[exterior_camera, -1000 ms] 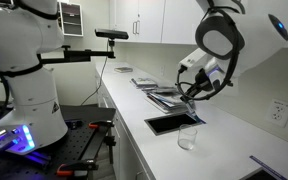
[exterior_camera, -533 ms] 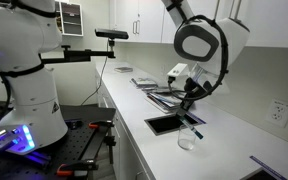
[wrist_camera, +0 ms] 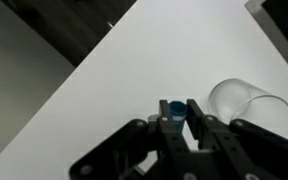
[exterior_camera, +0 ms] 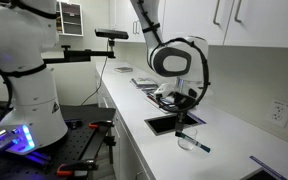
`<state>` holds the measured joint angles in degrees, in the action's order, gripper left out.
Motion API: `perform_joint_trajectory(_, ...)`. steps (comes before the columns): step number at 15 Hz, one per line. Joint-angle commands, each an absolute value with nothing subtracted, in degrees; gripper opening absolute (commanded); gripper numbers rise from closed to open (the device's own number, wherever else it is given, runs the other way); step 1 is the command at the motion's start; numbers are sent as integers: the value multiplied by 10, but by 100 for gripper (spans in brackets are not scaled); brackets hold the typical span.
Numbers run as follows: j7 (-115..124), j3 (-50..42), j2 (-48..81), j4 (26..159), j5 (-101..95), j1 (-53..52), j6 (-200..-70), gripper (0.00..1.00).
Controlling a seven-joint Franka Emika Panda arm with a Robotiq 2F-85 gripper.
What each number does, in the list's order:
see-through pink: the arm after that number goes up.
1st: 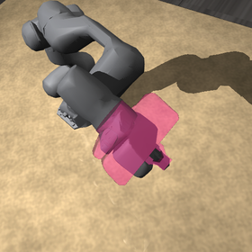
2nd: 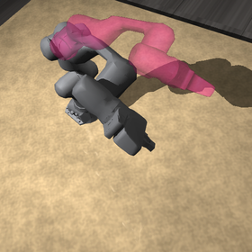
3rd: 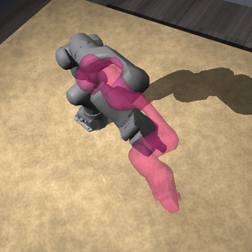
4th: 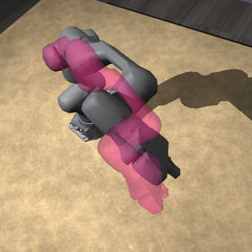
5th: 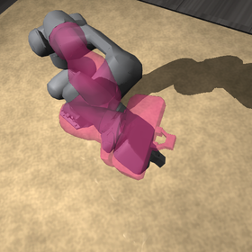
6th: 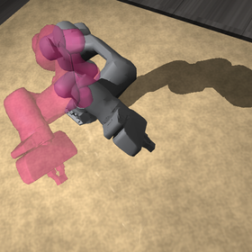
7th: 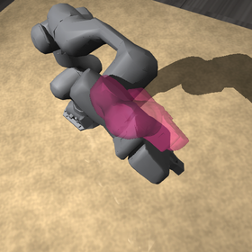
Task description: Put the marker on the countertop
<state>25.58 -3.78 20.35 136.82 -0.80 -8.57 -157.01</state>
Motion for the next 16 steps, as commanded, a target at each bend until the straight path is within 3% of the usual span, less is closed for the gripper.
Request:
perform_joint_trajectory(1, 303, -68, 230, 1382, -33, -124, -1628, 6)
perform_joint_trajectory(10, 310, -103, 294, 1378, 16, -170, -1698, 6)
perform_joint_trajectory(11, 313, -113, 296, 1377, 14, -181, -1692, 48)
perform_joint_trajectory(12, 315, -124, 296, 1378, 11, -191, -1687, 49)
perform_joint_trajectory(16, 305, -145, 280, 1390, 15, -201, -1693, 78)
